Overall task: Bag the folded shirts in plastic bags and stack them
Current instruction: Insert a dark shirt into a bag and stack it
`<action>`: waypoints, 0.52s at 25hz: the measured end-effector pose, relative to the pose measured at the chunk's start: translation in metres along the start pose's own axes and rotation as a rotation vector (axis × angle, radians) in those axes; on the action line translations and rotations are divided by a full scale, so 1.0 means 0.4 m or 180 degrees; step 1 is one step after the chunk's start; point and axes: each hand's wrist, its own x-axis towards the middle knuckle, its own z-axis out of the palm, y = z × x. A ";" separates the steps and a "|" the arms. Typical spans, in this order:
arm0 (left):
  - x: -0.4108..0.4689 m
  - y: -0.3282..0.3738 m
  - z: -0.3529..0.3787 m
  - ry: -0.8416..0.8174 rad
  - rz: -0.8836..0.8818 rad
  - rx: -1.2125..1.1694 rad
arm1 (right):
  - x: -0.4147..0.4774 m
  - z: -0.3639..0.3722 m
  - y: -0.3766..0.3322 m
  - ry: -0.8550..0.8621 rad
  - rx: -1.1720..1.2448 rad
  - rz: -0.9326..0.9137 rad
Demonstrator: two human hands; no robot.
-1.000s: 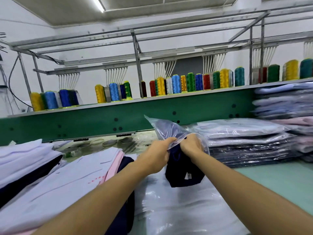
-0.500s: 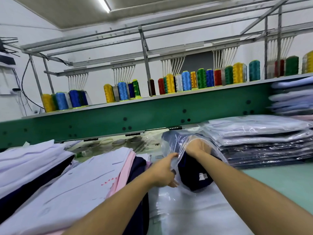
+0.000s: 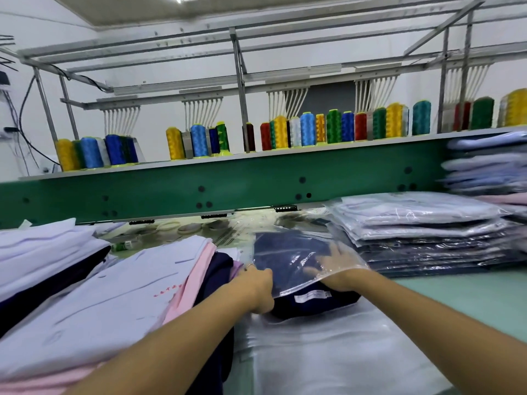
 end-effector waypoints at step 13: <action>0.047 0.042 0.085 0.0368 0.0637 0.0916 | -0.084 0.097 0.018 -0.0509 0.0219 -0.0059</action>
